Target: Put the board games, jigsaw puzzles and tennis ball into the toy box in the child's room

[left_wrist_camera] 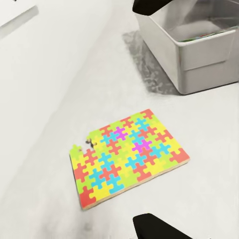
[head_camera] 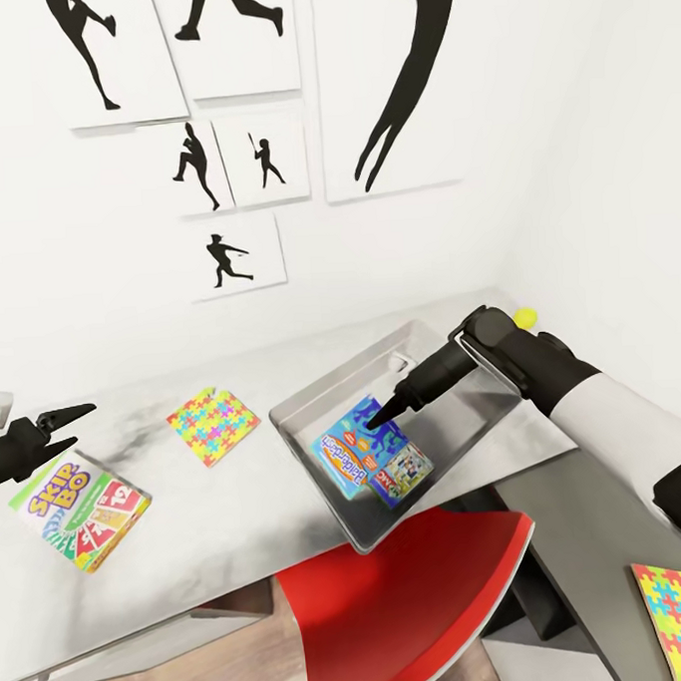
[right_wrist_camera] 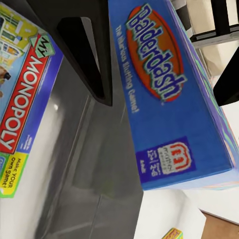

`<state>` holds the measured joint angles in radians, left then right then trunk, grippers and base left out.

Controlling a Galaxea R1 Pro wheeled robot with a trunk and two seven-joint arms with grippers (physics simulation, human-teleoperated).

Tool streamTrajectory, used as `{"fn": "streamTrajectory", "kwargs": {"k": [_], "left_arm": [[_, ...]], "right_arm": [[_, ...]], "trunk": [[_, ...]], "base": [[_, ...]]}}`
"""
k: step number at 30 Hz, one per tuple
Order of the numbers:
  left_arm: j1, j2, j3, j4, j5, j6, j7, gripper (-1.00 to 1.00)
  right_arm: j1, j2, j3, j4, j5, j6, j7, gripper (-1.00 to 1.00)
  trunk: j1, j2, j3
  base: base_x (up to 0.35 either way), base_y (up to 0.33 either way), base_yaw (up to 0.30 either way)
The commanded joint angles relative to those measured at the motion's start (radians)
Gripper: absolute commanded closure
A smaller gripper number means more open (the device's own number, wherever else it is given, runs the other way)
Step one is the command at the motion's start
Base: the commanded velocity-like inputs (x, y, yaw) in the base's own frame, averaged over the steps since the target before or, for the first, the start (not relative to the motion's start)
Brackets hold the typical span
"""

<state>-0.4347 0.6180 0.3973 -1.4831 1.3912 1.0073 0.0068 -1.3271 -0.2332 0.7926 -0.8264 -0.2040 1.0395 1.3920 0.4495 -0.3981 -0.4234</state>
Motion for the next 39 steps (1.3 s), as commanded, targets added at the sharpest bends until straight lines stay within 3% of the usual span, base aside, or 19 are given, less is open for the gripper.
{"fn": "streamTrajectory", "kwargs": {"k": [1,13,39], "left_arm": [[-0.001,0.000,0.001,0.000,0.000,0.005,0.001,-1.00],[-0.001,0.000,0.000,0.000,-0.004,0.005,0.000,-1.00],[-0.001,0.000,0.000,0.000,-0.009,0.005,0.004,-1.00]], "right_arm": [[-0.002,0.000,0.004,0.000,-0.005,0.008,0.001,1.00],[-0.004,0.019,0.004,0.014,-0.004,0.008,0.001,1.00],[-0.032,0.019,0.002,0.024,-0.004,0.008,0.001,1.00]], "trunk": [[0.001,-0.002,-0.003],[0.001,-0.002,-0.023],[0.001,-0.002,-0.065]], "base": [[0.000,0.000,0.000],[0.000,0.000,0.000],[0.000,0.000,0.000]]}}
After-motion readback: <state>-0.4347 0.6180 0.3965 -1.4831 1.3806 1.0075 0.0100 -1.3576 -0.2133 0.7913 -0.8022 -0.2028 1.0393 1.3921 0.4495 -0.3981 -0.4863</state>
